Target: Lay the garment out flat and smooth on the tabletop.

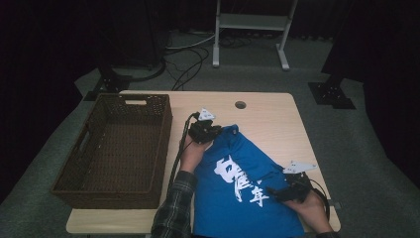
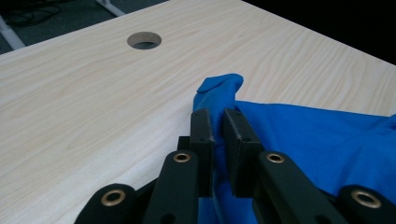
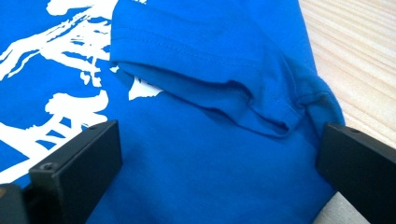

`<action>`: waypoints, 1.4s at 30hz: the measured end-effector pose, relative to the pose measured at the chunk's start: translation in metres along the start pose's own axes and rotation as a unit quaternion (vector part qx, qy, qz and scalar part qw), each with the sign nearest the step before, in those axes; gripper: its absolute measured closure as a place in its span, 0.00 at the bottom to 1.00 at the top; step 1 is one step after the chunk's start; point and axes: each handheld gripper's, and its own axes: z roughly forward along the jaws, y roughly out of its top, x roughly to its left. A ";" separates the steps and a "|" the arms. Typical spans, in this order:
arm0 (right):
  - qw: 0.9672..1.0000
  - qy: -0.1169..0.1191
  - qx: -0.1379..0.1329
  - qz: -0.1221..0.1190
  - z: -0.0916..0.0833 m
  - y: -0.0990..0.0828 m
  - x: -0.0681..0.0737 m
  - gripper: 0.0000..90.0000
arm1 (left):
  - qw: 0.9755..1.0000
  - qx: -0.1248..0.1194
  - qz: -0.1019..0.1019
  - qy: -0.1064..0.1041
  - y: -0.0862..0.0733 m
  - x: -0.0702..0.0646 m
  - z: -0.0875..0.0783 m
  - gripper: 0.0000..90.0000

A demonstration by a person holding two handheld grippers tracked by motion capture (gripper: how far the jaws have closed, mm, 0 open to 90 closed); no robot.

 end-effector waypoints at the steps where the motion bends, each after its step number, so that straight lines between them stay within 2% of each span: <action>1: 1.000 0.000 0.000 0.000 0.000 0.000 0.000 0.00 | 1.000 0.000 -0.002 0.001 0.000 0.001 0.000 0.92; 6: 1.000 0.000 0.000 0.000 0.000 0.000 0.000 0.00 | 1.000 -0.003 -0.010 0.006 -0.001 0.005 0.001 0.92; 11: 1.000 0.000 0.000 0.000 0.000 0.000 0.000 0.00 | 1.000 0.007 -0.004 0.011 0.002 0.007 0.003 0.92; 19: 1.000 0.000 0.000 0.000 0.000 0.000 0.000 0.00 | 1.000 0.010 -0.012 0.015 0.003 0.015 0.008 0.92; 42: 1.000 0.000 0.000 0.000 0.000 0.000 0.000 0.00 | 0.998 0.009 -0.057 0.038 -0.015 0.044 0.020 0.92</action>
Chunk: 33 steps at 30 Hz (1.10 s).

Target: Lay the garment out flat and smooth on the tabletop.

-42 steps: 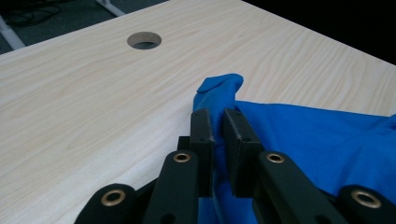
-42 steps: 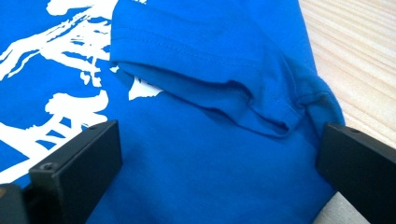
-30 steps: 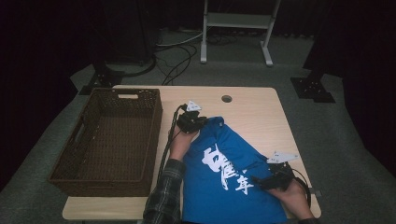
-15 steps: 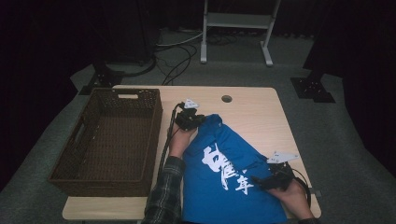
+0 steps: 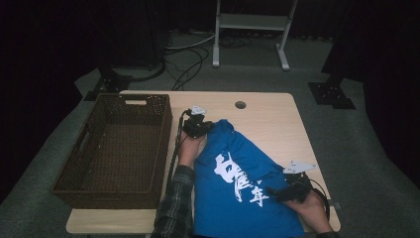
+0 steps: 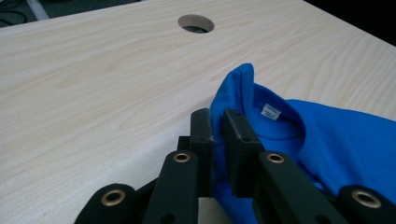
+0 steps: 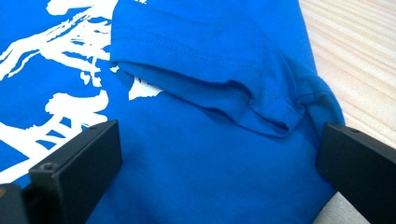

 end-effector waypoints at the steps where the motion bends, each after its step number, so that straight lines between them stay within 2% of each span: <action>1: 1.000 0.000 0.000 0.000 0.000 0.000 0.000 0.00 | 1.000 0.000 -0.002 0.001 -0.001 0.001 0.001 0.92; 10: 1.000 0.000 0.000 -0.001 0.000 0.000 0.000 0.00 | 1.000 0.008 -0.021 0.011 -0.009 0.009 0.010 0.89; 18: 1.000 0.000 0.000 -0.001 0.000 0.000 0.000 0.00 | 0.999 0.012 -0.032 0.026 -0.010 0.010 0.011 0.67; 24: 1.000 0.001 0.006 -0.001 0.000 0.001 -0.001 0.00 | 0.999 0.017 -0.020 0.041 -0.006 0.004 0.007 0.42; 29: 1.000 0.001 0.010 -0.002 0.000 0.002 -0.002 0.00 | 0.999 0.012 -0.016 0.035 0.002 -0.006 -0.001 0.37; 33: 1.000 -0.001 0.012 -0.001 -0.002 0.001 -0.005 0.00 | 1.000 0.005 -0.003 0.026 0.006 -0.018 -0.007 0.36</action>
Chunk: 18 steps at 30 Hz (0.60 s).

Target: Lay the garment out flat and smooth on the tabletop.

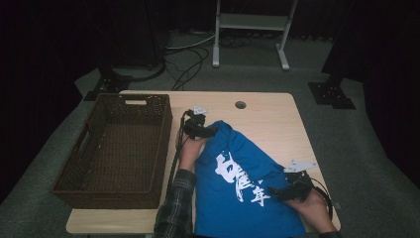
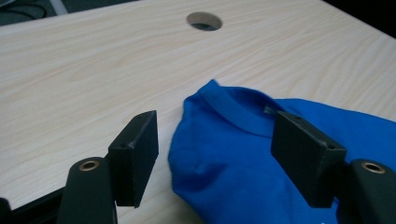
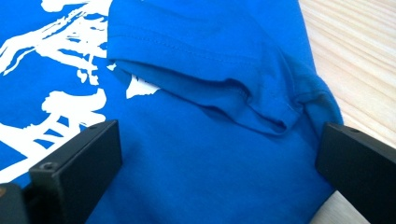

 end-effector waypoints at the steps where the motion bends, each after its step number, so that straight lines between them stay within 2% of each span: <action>1: 1.000 -0.001 0.000 0.002 -0.001 -0.001 -0.001 0.00 | 1.000 -0.002 0.003 -0.003 0.000 -0.003 -0.001 0.36; 8: 1.000 -0.007 0.002 0.008 -0.004 -0.004 -0.007 0.00 | 1.000 -0.004 0.015 -0.017 0.001 -0.020 0.000 0.36; 18: 1.000 -0.008 0.001 0.010 -0.013 -0.013 -0.018 0.00 | 0.999 0.011 0.028 -0.032 -0.005 -0.039 0.013 0.35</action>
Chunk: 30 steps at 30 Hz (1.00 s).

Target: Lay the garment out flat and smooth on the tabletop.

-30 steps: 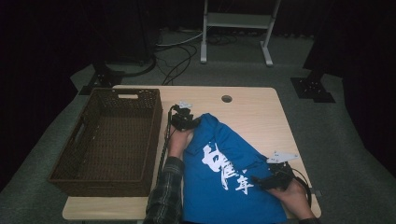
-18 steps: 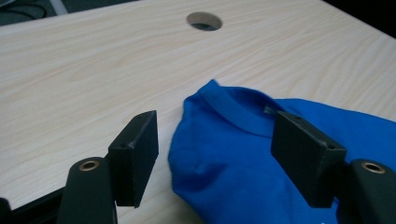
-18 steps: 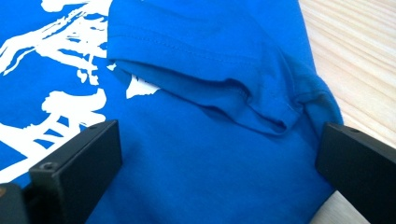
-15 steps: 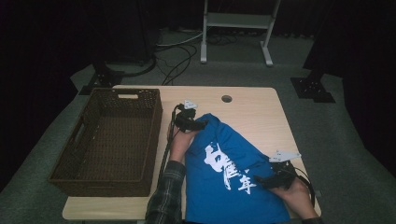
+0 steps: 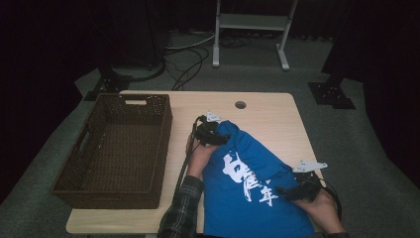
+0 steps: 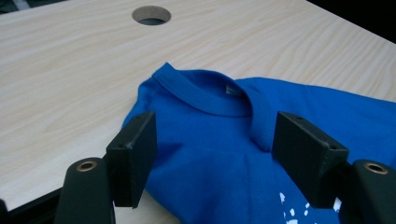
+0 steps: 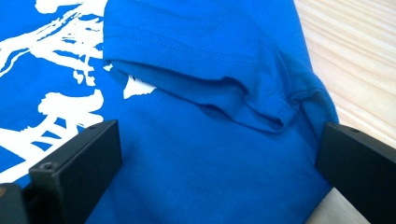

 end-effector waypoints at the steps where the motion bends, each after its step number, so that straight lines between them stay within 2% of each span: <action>1: 1.000 -0.001 0.000 -0.001 -0.001 -0.001 -0.001 0.00 | 1.000 0.000 -0.001 -0.001 0.000 -0.002 0.001 0.35; 6: 1.000 -0.001 -0.002 0.001 -0.003 -0.003 -0.004 0.00 | 1.000 -0.002 0.002 -0.009 -0.001 -0.009 0.004 0.37; 14: 1.000 -0.002 -0.007 0.002 -0.002 -0.004 -0.003 0.00 | 1.000 0.003 -0.002 -0.029 -0.005 -0.015 0.012 0.50; 23: 1.000 -0.004 -0.010 0.003 -0.002 -0.004 -0.003 0.00 | 0.999 0.006 0.020 -0.041 -0.007 -0.024 0.020 0.69; 26: 1.000 -0.004 -0.010 0.003 -0.002 -0.004 -0.003 0.00 | 0.999 0.006 0.022 -0.045 -0.008 -0.026 0.023 0.74; 30: 1.000 -0.005 -0.011 0.003 -0.002 -0.005 -0.003 0.00 | 0.999 0.018 0.028 -0.041 -0.010 -0.029 0.029 0.77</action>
